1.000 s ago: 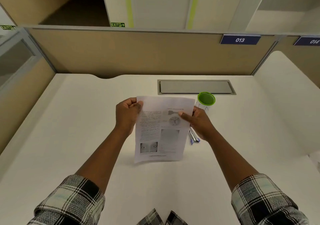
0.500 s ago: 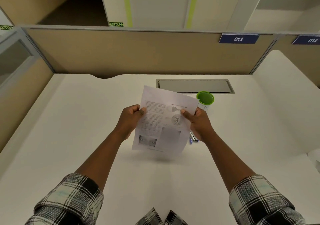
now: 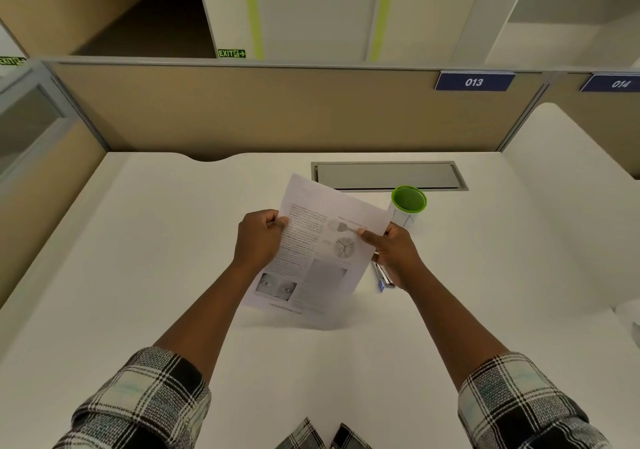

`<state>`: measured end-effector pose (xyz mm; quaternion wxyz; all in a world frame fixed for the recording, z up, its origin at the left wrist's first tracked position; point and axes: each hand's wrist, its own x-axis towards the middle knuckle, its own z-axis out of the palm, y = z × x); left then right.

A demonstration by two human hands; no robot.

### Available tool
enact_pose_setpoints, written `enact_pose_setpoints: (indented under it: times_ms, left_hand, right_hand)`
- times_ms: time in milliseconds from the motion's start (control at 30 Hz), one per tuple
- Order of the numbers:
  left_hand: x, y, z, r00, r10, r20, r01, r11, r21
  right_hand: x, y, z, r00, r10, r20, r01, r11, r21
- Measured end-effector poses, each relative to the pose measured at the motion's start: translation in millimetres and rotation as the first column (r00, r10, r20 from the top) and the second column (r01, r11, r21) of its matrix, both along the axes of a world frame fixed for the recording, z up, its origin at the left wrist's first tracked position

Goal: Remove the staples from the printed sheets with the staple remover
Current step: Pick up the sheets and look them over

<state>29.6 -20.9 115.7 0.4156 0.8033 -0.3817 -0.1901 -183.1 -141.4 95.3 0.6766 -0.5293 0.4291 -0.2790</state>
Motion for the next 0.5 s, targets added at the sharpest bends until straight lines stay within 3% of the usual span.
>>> enact_pose_setpoints:
  times_ms: [167, 300, 400, 500]
  left_hand:
    - [0, 3, 1, 0.990, 0.038, 0.135, -0.030, 0.998, -0.057]
    - [-3, 9, 1, 0.963, 0.050, 0.263, -0.015, 0.991, -0.135]
    - [-7, 14, -1, 0.932, 0.042, 0.360, 0.034, 0.979, -0.202]
    - [-11, 15, -3, 0.898, 0.048, 0.437, 0.062, 0.970, -0.234]
  right_hand:
    - [3, -7, -2, 0.973, -0.084, -0.214, 0.063, 0.993, -0.104]
    - [8, 2, 10, 0.869, -0.347, -0.353, 0.184, 0.888, -0.421]
    - [17, 7, 26, 0.895, -0.268, -0.357, 0.074, 0.878, -0.474]
    - [28, 9, 40, 0.946, -0.108, -0.307, -0.015, 0.927, -0.374]
